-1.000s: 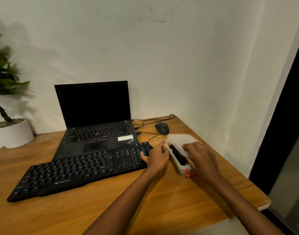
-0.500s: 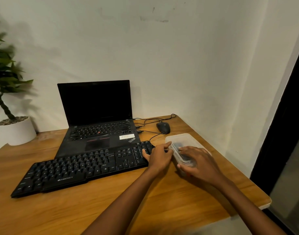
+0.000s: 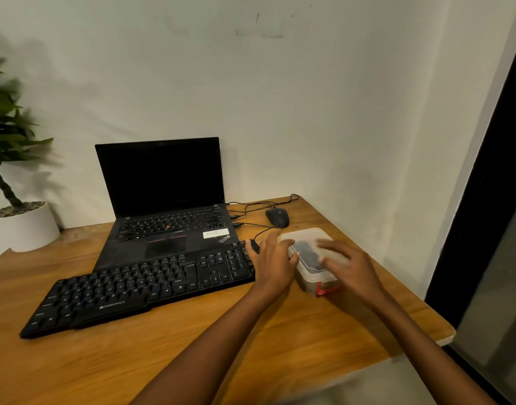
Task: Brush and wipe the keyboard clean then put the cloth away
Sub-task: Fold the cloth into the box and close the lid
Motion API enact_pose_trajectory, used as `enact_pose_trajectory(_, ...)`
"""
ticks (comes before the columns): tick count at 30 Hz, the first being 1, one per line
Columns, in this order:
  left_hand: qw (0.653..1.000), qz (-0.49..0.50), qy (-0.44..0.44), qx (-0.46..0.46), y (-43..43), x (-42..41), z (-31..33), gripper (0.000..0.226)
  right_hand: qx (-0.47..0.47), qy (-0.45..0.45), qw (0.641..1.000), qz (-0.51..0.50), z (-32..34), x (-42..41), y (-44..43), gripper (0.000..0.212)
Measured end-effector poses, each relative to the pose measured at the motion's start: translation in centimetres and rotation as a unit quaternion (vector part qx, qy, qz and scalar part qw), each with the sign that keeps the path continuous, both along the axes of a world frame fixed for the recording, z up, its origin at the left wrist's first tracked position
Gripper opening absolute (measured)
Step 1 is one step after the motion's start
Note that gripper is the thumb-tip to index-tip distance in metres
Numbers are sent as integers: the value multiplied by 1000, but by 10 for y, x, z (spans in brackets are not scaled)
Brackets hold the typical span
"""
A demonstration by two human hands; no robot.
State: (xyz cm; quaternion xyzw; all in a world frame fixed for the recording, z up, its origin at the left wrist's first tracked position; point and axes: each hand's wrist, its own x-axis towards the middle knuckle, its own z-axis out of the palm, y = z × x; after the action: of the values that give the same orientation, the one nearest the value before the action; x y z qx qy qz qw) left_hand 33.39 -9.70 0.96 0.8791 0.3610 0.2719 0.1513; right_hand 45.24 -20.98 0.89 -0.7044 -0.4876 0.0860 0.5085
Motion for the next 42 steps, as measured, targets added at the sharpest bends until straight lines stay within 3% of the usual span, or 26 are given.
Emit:
enact_pose_trajectory(3,992,-119,-7,33,-7,-2,8,38,118,73,971,-195,-6,-5,-13,19)
enact_pose_trajectory(5,979,-199,41,26,-15,-3,10,39,124,135,954,-236,-16,-4,-21,10)
enact_pose_trajectory(10,954,-227,166,104,-19,-1,3,64,18,182,969,-164,-32,-2,-23,22)
enact_pose_trajectory(15,951,-215,158,154,-19,3,-1,72,39,282,946,-155,-27,3,-26,19)
enact_pose_trajectory(22,944,-211,147,207,-23,6,-3,64,38,268,948,-165,-25,-6,-25,21)
enact_pose_trajectory(28,935,-236,173,201,-18,0,-8,66,66,359,918,-156,-22,-3,-30,13)
enact_pose_trajectory(33,961,-209,95,153,-25,-2,-13,70,110,351,913,-179,-4,0,-36,11)
enact_pose_trajectory(36,971,-198,51,122,-30,-2,-17,55,89,265,933,-227,14,18,-19,11)
enact_pose_trajectory(38,974,-193,32,110,-32,-1,-19,45,33,234,952,-193,26,33,6,10)
enact_pose_trajectory(42,977,-186,23,104,-34,1,-22,49,-140,221,962,-74,33,53,65,24)
